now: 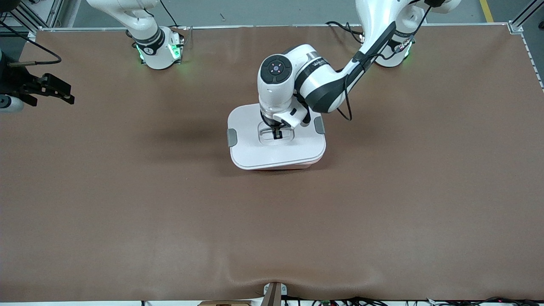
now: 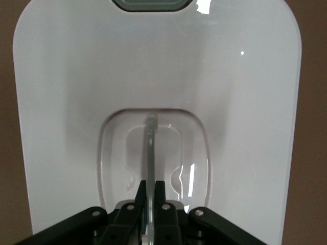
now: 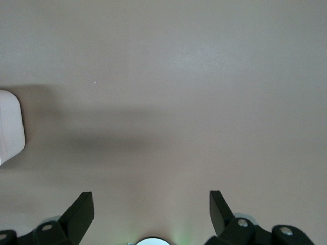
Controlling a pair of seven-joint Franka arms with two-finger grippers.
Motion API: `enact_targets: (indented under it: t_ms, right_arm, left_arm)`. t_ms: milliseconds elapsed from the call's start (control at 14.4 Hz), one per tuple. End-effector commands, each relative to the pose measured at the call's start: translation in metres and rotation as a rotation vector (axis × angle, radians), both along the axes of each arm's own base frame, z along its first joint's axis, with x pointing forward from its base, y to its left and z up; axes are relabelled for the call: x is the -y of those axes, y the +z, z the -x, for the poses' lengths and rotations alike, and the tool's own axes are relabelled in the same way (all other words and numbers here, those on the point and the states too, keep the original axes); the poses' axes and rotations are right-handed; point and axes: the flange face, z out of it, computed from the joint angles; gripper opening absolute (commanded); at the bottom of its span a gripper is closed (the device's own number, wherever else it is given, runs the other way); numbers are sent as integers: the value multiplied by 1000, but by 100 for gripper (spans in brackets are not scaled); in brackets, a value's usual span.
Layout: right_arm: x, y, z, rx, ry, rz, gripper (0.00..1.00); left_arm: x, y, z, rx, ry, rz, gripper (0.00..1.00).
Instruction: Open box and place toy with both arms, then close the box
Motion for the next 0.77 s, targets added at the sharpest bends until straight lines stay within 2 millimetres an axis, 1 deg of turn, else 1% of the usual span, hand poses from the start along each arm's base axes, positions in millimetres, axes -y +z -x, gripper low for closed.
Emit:
enact_targets:
  t_ms: [0, 209, 418, 557, 696]
  right_arm:
    - [8, 0, 4, 22, -49, -54, 100]
    - [9, 0, 2, 27, -53, -63, 100]
    - [8, -1, 2, 23, -51, -63, 100]
    - [8, -1, 3, 24, -55, -63, 100]
    - [10, -1, 2, 26, -59, -63, 100]
  left_arm:
    - [2, -5, 5, 20, -2, -11, 0]
    - [4, -2, 4, 31, -2, 8, 0]
    - [11, -2, 11, 37, -16, 13, 0]
    - [11, -5, 13, 33, -28, 9, 0]
    - [10, -3, 13, 35, -40, 9, 0]
